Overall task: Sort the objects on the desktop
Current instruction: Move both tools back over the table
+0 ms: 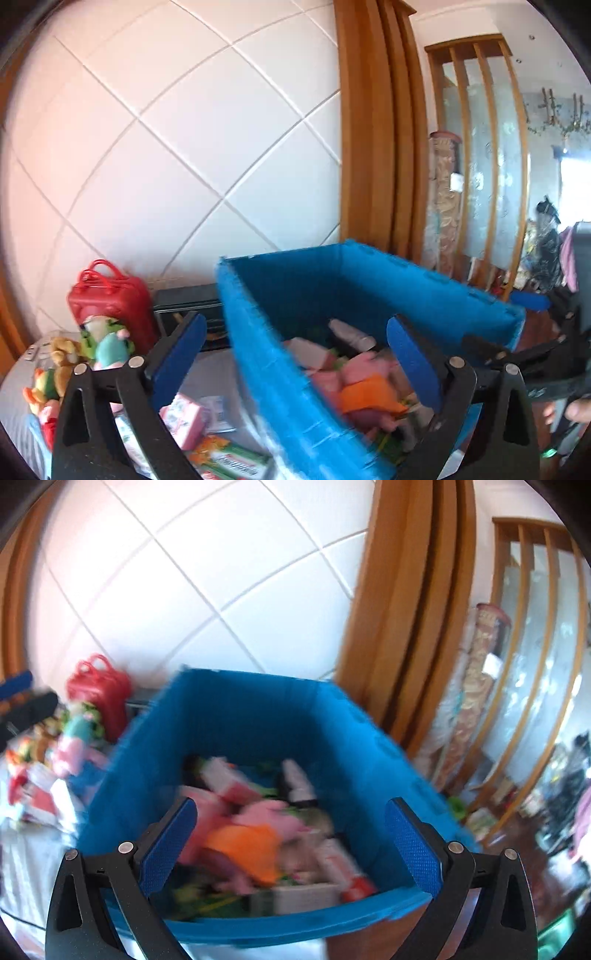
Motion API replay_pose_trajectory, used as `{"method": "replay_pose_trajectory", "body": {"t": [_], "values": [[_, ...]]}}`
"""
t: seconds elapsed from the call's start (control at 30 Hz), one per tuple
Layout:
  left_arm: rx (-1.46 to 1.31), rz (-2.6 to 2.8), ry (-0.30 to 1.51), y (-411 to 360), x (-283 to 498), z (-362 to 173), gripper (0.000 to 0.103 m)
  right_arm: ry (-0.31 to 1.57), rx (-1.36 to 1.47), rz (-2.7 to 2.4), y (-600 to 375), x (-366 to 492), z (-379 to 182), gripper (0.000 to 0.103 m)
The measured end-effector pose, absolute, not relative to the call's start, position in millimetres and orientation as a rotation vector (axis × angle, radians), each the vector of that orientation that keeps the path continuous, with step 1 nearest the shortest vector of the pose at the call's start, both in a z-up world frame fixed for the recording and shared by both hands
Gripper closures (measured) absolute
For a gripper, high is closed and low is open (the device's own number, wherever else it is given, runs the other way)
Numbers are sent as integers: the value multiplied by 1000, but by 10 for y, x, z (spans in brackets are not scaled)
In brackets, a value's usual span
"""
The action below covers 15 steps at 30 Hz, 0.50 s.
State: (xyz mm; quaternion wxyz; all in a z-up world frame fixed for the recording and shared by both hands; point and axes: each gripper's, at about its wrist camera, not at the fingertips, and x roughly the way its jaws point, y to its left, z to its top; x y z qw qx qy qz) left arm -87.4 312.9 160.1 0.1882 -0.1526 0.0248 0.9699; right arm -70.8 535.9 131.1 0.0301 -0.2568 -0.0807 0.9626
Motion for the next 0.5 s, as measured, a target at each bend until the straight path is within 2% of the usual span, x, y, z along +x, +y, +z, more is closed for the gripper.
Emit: {"method": "replay_pose_trajectory", "body": {"t": [0.17,0.5], "values": [[-627,2793,67,2376,-994,1210,3,-142,-794,3079,4772,-631,1293,0],[-1079,2947,13,753,-1174,264,3,-144,-783,3328,3374,-637,1071,0]]}}
